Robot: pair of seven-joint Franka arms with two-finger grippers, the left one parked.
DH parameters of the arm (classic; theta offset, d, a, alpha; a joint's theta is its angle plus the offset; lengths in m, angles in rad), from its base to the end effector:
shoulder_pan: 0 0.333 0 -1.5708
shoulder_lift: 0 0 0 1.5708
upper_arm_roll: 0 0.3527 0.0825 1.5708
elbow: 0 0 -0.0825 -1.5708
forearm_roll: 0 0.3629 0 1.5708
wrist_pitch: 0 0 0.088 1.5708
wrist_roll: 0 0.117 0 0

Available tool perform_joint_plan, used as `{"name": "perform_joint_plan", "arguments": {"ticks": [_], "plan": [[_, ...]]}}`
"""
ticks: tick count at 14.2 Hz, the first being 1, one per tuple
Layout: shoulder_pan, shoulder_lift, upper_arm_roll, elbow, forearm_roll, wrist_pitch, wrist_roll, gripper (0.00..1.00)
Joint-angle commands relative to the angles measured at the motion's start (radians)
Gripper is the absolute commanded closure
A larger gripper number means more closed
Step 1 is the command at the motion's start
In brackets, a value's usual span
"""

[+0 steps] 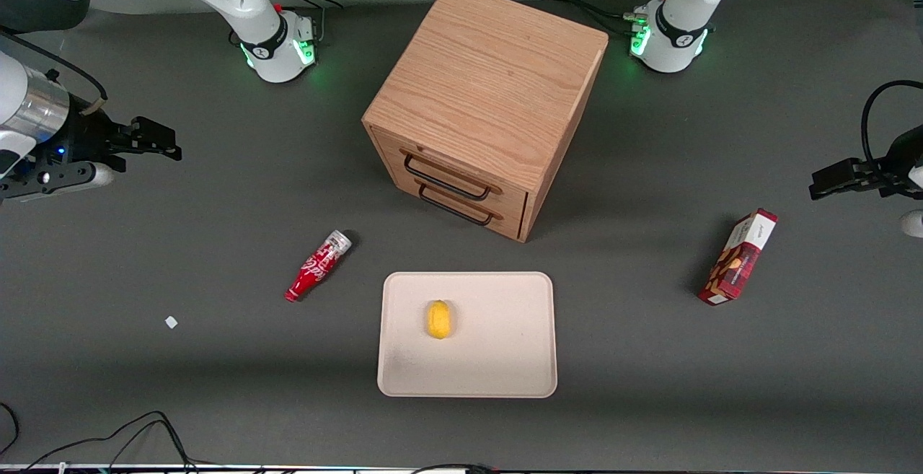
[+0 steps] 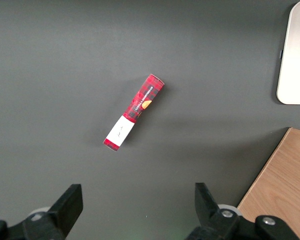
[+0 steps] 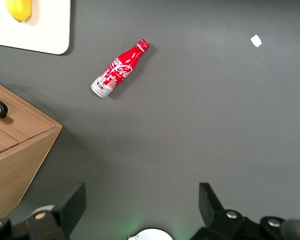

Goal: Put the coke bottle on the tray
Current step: 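Move the right gripper down over the lying red Coca-Cola bottle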

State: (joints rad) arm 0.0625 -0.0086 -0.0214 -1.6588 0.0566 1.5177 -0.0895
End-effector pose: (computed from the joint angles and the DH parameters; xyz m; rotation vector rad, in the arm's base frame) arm 0.5188 0.0282 0.6124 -3.0685 -0.1995 0.2018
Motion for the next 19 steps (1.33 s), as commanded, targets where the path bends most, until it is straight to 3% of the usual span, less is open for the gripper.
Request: {"name": "perform_joint_plan", "arguments": {"ticks": [1, 5, 9, 19], "plan": [[-0.007, 0.016, -0.008, 0.034, 0.005, -0.022, 0.022, 0.0], [-0.018, 0.028, -0.006, 0.03, 0.003, -0.039, 0.028, 0.0], [-0.012, 0.071, 0.008, -0.027, 0.003, -0.048, 0.223, 0.0], [-0.001, 0.079, 0.133, -0.436, 0.003, 0.573, 0.744, 0.0]]}}
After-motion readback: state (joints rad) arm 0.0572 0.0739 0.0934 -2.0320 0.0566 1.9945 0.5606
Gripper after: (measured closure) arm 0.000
